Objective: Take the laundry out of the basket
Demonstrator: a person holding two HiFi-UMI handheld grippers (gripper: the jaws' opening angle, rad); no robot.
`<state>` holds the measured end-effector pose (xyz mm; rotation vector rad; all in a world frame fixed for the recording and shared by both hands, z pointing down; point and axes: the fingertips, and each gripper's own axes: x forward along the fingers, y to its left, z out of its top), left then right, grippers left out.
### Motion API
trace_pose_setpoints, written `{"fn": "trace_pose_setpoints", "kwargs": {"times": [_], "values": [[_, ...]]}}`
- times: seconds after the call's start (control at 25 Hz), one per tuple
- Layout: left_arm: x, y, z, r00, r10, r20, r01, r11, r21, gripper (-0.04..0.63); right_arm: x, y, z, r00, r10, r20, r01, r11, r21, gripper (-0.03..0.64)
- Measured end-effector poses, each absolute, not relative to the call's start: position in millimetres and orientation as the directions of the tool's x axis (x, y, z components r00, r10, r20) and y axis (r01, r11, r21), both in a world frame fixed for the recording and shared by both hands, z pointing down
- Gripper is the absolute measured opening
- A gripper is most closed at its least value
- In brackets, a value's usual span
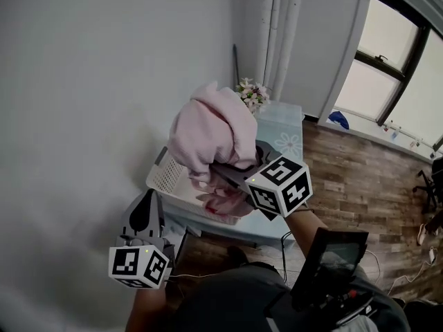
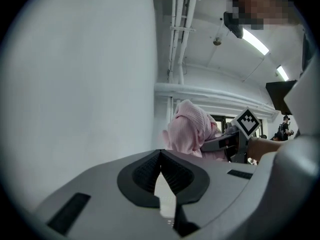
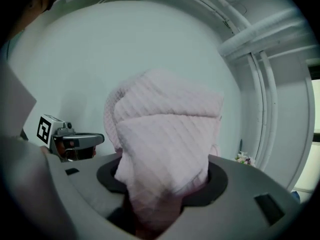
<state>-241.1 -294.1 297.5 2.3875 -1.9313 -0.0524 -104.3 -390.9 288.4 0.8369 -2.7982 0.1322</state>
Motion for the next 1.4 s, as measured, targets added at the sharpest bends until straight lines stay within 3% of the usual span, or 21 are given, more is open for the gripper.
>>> {"fn": "trace_pose_setpoints", "kwargs": {"times": [0.44, 0.64, 1.4], "values": [[-251.1, -303.6, 280.1, 0.276, -0.960, -0.054, -0.956, -0.280, 0.091, 0.009, -80.7, -376.1, 265.7, -0.740, -0.662, 0.114, -0.670, 0.741, -0.046, 0.279], [-256.8, -308.3, 283.7, 0.288, -0.958, -0.017, -0.956, -0.288, 0.048, 0.009, -75.8, -372.8, 262.6, -0.695, -0.714, 0.087, -0.718, 0.695, -0.041, 0.279], [-243.7, -329.2, 283.9, 0.321, -0.947, 0.010, -0.947, -0.321, 0.020, 0.009, -71.6, -373.2, 260.1, -0.673, -0.735, 0.083, -0.738, 0.674, -0.023, 0.279]]}}
